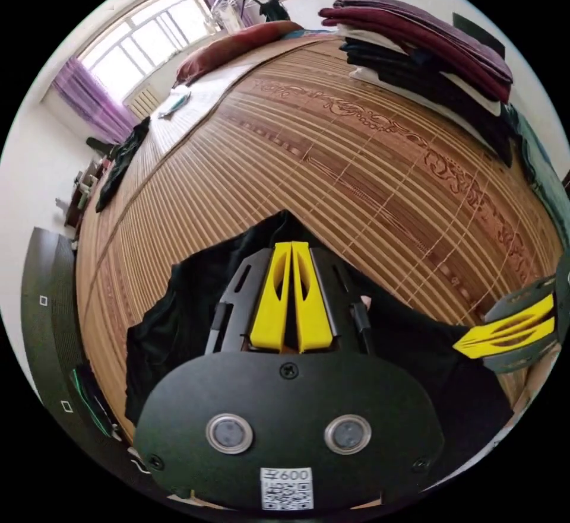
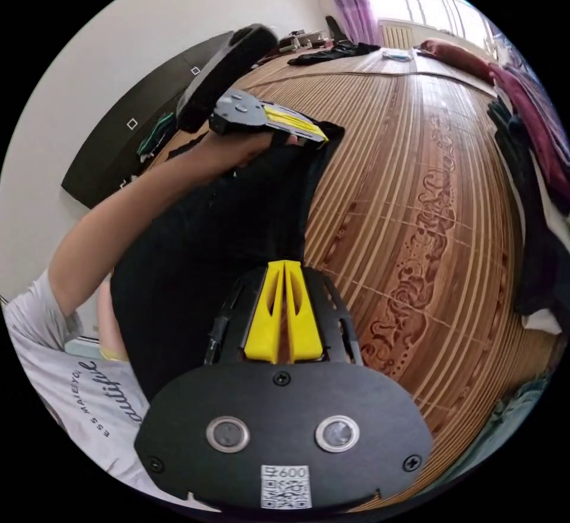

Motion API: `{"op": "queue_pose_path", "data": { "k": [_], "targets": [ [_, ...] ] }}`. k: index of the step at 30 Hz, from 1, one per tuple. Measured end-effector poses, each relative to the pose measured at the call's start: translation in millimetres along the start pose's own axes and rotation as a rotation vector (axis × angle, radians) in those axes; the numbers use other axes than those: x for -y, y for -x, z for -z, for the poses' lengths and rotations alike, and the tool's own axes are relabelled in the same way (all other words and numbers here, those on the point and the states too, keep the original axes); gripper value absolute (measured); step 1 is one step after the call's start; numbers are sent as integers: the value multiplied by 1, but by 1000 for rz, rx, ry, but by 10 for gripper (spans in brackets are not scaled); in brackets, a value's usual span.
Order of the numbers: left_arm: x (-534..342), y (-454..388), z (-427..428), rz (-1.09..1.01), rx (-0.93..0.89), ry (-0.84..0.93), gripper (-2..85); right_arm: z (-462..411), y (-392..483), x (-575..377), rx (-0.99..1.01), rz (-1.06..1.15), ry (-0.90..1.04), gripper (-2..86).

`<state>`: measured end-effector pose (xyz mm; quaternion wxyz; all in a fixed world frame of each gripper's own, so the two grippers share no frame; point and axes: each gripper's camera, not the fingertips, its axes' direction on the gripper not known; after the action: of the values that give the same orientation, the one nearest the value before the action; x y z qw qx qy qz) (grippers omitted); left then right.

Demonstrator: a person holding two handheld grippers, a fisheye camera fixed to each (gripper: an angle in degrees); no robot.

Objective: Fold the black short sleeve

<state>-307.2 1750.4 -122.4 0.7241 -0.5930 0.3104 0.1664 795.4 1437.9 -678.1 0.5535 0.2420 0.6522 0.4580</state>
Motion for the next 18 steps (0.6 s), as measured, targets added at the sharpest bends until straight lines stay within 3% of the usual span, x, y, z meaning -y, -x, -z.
{"op": "queue_pose_path", "data": {
  "k": [4,7,9,12,18],
  "targets": [
    [11,20,10,118,-119,-56,6,11,0,15,-67,32,19,-8],
    [24,21,18,121,-132,-70,6,35,8,20,-190,9,-185,-9],
    [34,14,23,108,-87,-82,6,40,9,22,-90,7,-267,-9],
    [44,4,29,94,-33,-88,7,17,15,39,-59,37,-173,-9],
    [46,12,34,119,-91,-93,7,-23,49,59,-293,100,-44,-8]
  ]
}}
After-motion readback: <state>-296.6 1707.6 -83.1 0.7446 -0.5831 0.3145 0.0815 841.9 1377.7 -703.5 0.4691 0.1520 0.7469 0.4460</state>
